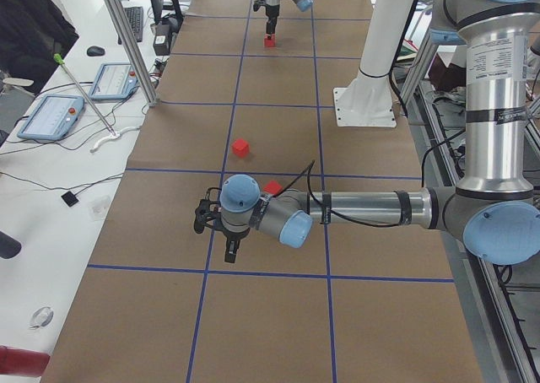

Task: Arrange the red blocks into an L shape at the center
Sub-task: 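Close the right gripper on the red cube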

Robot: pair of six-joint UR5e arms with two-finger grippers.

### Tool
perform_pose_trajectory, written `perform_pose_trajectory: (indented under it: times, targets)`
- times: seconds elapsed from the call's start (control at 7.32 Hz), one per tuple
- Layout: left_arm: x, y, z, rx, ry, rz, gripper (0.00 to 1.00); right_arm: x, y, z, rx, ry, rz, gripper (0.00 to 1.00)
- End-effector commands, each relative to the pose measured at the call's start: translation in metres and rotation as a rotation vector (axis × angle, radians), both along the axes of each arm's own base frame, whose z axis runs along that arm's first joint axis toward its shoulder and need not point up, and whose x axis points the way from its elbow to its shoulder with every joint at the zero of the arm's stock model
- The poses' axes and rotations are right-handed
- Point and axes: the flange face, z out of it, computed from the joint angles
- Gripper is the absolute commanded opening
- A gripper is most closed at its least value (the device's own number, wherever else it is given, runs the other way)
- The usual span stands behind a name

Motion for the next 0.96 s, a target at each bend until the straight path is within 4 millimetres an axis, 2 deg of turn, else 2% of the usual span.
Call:
perform_pose_trajectory:
  times: [0.0,0.14,0.27,0.41,0.55,0.68,0.82]
  targets:
    - [0.000,0.000,0.000,0.001,0.000,0.001,1.00,-0.006,-0.001,0.004,-0.005,0.005,-0.009,0.88]
    - [0.000,0.000,0.000,0.001,0.000,-0.001,1.00,-0.007,-0.001,0.009,-0.012,0.011,-0.011,0.87]
    - [0.000,0.000,0.000,0.001,0.000,-0.001,1.00,-0.008,-0.001,0.009,-0.011,0.010,-0.011,0.62]
    - [0.000,0.000,-0.001,0.003,0.000,-0.001,1.00,-0.006,0.000,0.011,-0.014,0.013,-0.011,0.21]
    - [0.000,0.000,-0.002,0.003,0.010,0.004,1.00,-0.006,0.000,0.010,-0.012,0.011,-0.009,0.00]
    - [0.002,0.001,-0.004,-0.001,0.034,0.013,1.00,-0.007,-0.002,-0.001,-0.005,-0.003,-0.001,0.00]
    - [0.002,0.001,-0.005,0.000,0.036,0.014,1.00,-0.011,-0.005,-0.027,0.028,-0.035,0.001,0.00]
